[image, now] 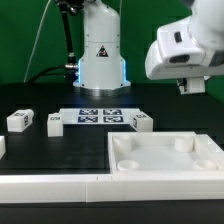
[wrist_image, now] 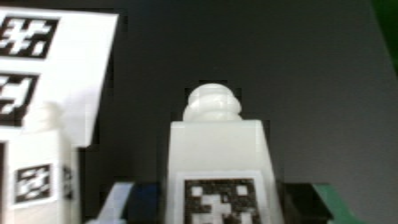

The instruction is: Assemble one leg

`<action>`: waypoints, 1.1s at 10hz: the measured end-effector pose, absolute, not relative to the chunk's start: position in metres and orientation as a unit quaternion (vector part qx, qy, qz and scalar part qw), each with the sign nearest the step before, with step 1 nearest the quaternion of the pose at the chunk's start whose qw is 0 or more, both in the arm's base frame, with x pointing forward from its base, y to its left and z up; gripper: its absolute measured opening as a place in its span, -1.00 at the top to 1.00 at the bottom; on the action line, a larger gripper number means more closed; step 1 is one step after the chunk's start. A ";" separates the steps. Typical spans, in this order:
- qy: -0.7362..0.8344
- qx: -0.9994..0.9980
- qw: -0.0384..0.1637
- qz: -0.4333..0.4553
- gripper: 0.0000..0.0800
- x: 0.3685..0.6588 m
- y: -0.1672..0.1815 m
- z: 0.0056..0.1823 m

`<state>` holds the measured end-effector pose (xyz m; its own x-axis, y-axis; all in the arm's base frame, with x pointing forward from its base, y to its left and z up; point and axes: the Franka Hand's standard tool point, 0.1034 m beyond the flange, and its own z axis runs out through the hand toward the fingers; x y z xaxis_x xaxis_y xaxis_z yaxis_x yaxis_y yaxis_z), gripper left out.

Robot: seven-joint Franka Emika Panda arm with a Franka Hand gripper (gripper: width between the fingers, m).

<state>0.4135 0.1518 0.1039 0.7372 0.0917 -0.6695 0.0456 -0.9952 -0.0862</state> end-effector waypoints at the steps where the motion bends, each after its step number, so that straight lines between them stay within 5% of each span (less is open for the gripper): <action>1: -0.039 -0.945 0.037 0.322 0.28 0.429 0.148 0.108; 3: -0.065 -0.968 0.021 0.240 0.28 0.443 0.154 0.123; 7: -0.069 -0.994 0.033 0.078 0.28 0.451 0.153 0.121; 11: -0.077 -0.993 0.050 -0.075 0.28 0.498 0.142 0.119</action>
Offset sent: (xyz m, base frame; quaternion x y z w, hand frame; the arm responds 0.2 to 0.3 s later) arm 0.0000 0.0000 0.0000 0.0000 0.2377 0.0000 0.9713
